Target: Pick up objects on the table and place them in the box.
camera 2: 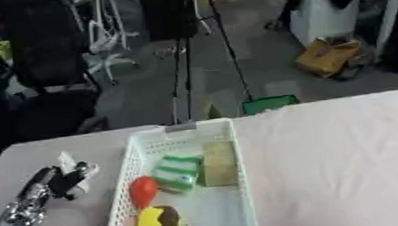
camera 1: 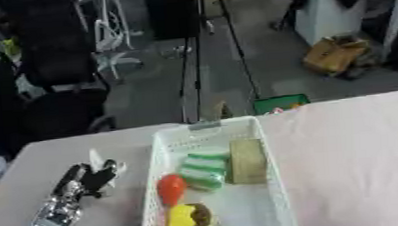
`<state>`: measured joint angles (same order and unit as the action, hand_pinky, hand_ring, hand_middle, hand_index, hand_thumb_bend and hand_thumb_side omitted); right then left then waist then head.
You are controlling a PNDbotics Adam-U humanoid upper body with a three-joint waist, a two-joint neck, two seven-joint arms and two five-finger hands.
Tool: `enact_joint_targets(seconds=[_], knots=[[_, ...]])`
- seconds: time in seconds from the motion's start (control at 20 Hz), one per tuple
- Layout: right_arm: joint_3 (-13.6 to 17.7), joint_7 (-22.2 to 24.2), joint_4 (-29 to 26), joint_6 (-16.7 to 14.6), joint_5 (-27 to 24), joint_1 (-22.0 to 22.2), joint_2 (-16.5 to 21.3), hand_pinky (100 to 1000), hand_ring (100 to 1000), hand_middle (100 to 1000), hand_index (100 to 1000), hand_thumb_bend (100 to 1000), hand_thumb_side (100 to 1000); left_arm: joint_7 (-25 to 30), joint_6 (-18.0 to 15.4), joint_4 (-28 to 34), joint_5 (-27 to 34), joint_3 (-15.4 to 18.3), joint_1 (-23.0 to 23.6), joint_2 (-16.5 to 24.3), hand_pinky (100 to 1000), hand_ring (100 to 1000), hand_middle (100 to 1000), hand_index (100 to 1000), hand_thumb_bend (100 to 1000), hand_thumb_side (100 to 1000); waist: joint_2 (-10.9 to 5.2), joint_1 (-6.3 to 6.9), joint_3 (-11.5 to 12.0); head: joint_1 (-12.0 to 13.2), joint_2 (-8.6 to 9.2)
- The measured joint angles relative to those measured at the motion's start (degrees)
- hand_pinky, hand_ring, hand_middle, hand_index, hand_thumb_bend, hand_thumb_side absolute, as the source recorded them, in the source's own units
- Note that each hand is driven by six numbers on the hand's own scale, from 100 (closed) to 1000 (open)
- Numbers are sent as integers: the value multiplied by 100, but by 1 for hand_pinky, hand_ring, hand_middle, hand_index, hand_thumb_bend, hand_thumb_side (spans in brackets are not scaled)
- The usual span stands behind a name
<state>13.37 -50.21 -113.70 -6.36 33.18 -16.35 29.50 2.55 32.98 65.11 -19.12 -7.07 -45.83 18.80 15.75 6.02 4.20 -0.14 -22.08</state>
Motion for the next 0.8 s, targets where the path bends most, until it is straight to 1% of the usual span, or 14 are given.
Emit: enact_joint_targets(seconds=[0.35, 0.65, 0.7, 0.75, 0.8], knots=[[0, -3, 0, -1, 0, 1, 0, 844, 915, 827, 806, 100, 1000, 70, 48, 443, 89, -8, -4, 68, 771, 460, 355, 339, 100, 697, -1, 17, 6, -44, 0], [0, -22, 0, -11, 0, 1, 0, 844, 915, 827, 806, 100, 1000, 95, 58, 756, 293, 0, -13, 161, 760, 453, 344, 334, 100, 697, -5, 17, 13, -86, 0], [0, -25, 0, -13, 0, 1, 0, 844, 915, 827, 806, 100, 1000, 104, 50, 827, 326, 0, -21, 175, 757, 452, 343, 333, 100, 819, -11, 17, 13, -90, 0], [0, -28, 0, -13, 0, 2, 0, 844, 915, 827, 806, 100, 1000, 112, 42, 900, 359, 0, -36, 194, 757, 451, 342, 333, 100, 695, -21, 17, 13, -92, 0], [0, -32, 0, -10, 0, 2, 0, 844, 915, 827, 807, 100, 1000, 121, 34, 981, 394, 0, -59, 207, 755, 451, 342, 332, 100, 693, -30, 17, 13, -93, 0]])
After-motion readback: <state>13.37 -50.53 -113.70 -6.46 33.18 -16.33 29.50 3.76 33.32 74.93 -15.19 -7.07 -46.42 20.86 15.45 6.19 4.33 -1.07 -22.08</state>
